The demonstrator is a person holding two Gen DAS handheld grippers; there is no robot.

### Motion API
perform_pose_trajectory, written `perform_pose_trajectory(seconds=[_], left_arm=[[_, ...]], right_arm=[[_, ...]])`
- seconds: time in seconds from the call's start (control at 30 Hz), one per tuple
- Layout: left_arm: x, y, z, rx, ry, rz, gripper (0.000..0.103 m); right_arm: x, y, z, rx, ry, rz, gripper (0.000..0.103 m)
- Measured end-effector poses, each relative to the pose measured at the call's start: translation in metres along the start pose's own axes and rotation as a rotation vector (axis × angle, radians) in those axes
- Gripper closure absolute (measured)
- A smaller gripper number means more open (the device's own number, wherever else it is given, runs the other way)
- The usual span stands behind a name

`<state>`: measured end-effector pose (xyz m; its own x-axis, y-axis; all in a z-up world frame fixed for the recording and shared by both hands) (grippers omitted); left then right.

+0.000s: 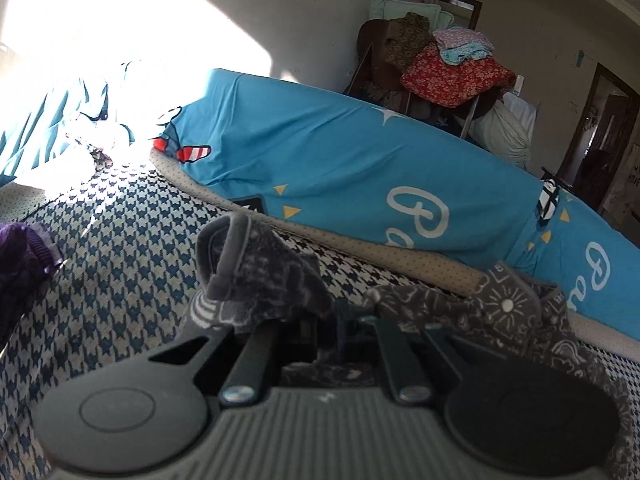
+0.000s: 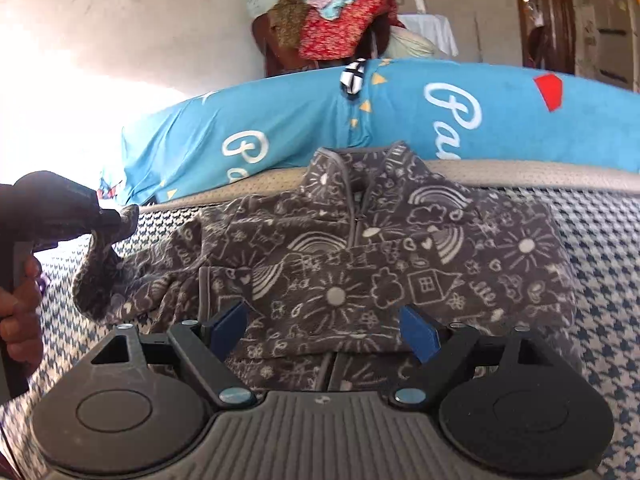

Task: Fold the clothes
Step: 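Lift the sleeve with the left gripper and lay it across the fleece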

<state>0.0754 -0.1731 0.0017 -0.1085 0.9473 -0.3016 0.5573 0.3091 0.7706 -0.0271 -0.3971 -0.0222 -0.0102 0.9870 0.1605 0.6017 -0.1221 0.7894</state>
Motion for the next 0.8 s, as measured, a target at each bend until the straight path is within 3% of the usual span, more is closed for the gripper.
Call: perform_pose_trajectory(seconds=[0.13, 0.33, 0.37, 0.4, 0.47, 0.53, 0.57, 0.7, 0.8], left_arm=[[-0.058, -0.013, -0.007, 0.01, -0.138, 0.056, 0.096], [-0.136, -0.055, -0.019, 0.033, -0.316, 0.232, 0.095], [-0.148, -0.067, -0.017, 0.068, -0.355, 0.279, 0.092], [-0.159, -0.08, -0.015, 0.109, -0.396, 0.327, 0.076], [-0.167, -0.105, -0.01, 0.182, -0.418, 0.368, 0.06], [-0.174, -0.126, -0.009, 0.231, -0.439, 0.404, 0.06], [-0.177, -0.13, -0.011, 0.231, -0.45, 0.421, 0.059], [-0.179, -0.125, -0.022, 0.184, -0.478, 0.409, 0.03], [-0.174, -0.11, -0.029, 0.135, -0.439, 0.426, 0.028]], right_arm=[[-0.025, 0.0, -0.004, 0.007, -0.032, 0.079, 0.019], [-0.06, 0.0, -0.019, -0.008, -0.198, -0.001, 0.019], [-0.067, -0.001, -0.022, -0.011, -0.209, -0.004, 0.019], [-0.072, -0.002, -0.024, -0.008, -0.214, -0.002, 0.019], [-0.083, -0.006, -0.027, 0.008, -0.225, 0.012, 0.019], [-0.093, -0.01, -0.029, 0.027, -0.24, 0.03, 0.019], [-0.097, -0.011, -0.03, 0.033, -0.244, 0.033, 0.019], [-0.107, -0.013, -0.032, 0.04, -0.253, 0.052, 0.019], [-0.109, -0.013, -0.034, 0.036, -0.232, 0.081, 0.019]])
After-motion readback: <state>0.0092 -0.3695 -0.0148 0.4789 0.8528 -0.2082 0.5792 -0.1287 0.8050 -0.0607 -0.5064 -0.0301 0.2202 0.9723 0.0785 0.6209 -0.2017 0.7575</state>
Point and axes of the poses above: each gripper's, at about its wrist camera, not at the fingertips, and z roughly the way its jaws point, x to its left, y to its top, the point moved 8 cm from there along z, roughly the way its jaws point, and after that the axes turned 3 degrees about -z, right-handed, at the moved point
